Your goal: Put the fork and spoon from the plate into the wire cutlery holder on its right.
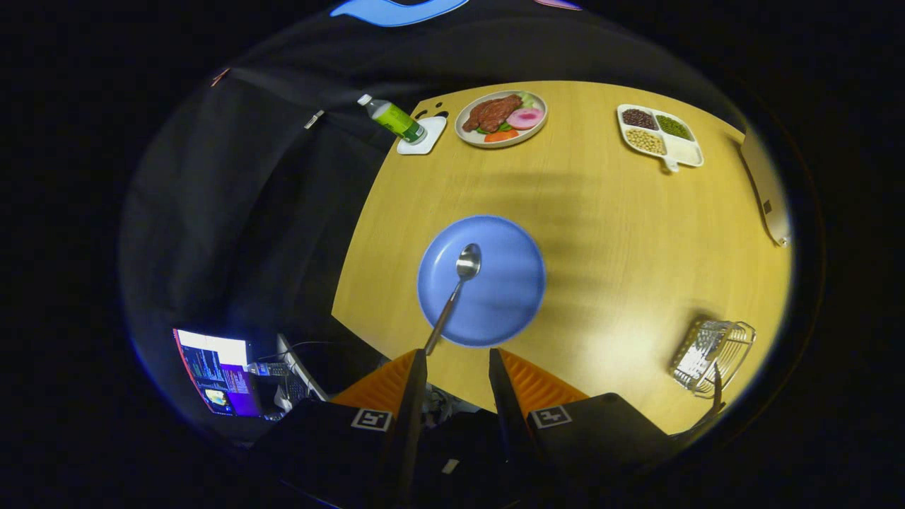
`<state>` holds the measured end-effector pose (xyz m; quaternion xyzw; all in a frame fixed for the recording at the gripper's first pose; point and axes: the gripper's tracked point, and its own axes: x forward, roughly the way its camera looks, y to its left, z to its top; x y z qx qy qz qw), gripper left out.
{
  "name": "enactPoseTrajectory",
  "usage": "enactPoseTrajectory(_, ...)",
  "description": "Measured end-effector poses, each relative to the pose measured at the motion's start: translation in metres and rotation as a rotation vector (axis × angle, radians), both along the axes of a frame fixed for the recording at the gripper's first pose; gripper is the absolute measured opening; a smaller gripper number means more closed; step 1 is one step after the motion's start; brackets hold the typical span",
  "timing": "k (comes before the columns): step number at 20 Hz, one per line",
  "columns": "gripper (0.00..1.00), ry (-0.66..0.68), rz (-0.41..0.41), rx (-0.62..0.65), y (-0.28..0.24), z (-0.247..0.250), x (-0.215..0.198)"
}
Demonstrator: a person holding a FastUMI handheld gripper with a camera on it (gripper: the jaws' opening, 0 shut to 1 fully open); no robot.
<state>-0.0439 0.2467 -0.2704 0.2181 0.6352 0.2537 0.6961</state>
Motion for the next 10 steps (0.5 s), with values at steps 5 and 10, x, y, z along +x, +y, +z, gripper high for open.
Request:
enactPoseTrajectory(5,0.56,0.041,0.009,-0.063,0.050,-0.045,0.008)
enactPoseTrajectory(10,0.56,0.074,0.018,-0.160,0.076,-0.093,0.011)
